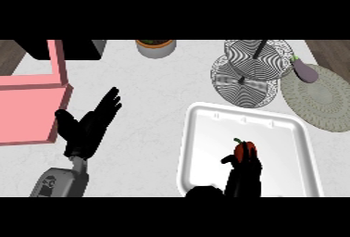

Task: Pick the bell pepper from the tray and place it in the tiered basket

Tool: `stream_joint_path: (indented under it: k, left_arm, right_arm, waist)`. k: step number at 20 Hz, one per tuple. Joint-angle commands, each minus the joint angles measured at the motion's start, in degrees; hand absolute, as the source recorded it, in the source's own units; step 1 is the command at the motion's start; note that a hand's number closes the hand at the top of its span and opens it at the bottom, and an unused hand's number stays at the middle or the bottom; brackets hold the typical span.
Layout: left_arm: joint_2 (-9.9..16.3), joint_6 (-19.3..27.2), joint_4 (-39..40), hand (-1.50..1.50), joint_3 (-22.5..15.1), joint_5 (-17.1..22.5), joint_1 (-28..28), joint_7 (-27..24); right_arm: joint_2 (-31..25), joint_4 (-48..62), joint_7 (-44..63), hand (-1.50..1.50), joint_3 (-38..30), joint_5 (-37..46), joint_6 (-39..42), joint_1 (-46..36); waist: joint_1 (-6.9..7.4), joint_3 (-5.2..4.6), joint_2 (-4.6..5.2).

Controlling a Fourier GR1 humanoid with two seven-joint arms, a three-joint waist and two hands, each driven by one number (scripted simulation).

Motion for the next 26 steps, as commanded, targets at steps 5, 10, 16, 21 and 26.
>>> stream_joint_path:
  k: [5, 10, 16, 21, 26]
  left_arm:
    - [-2.4, 1.5, -3.4, 0.0, -1.1, -1.7, 0.6, 2.3]
    - [-1.1, 0.1, 0.5, 0.0, 1.4, -0.7, -1.9, 1.6]
    - [-1.2, -1.2, 0.1, 0.0, 0.5, -0.5, -1.5, 0.3]
    - [0.0, -1.0, 1.0, 0.0, 2.5, 0.0, -1.1, 0.4]
    - [-1.1, 0.9, -1.0, 0.0, 2.0, -0.5, -1.1, 2.5]
  right_arm:
    - [1.5, 6.3, 3.6, 1.5, -2.8, 4.7, -5.6, -5.3]
    - [-12.4, -2.8, -11.2, 1.5, -5.3, -14.4, 1.4, -5.6]
    - [-28.7, -3.5, -27.3, 1.5, -4.9, -28.1, 10.5, -3.7]
    - [-37.6, -12.1, -39.0, 1.5, -14.9, -49.9, 17.9, -6.0]
    - [-47.1, -17.8, -47.7, 1.5, -29.3, -68.6, 27.9, -8.7]
  waist:
    - [0.24, 0.75, 0.99]
    - [0.41, 0.78, 1.31]
    - [1.49, 0.86, 2.13]
    - [-0.2, 0.82, 1.35]
    - [-1.45, 0.8, 0.52]
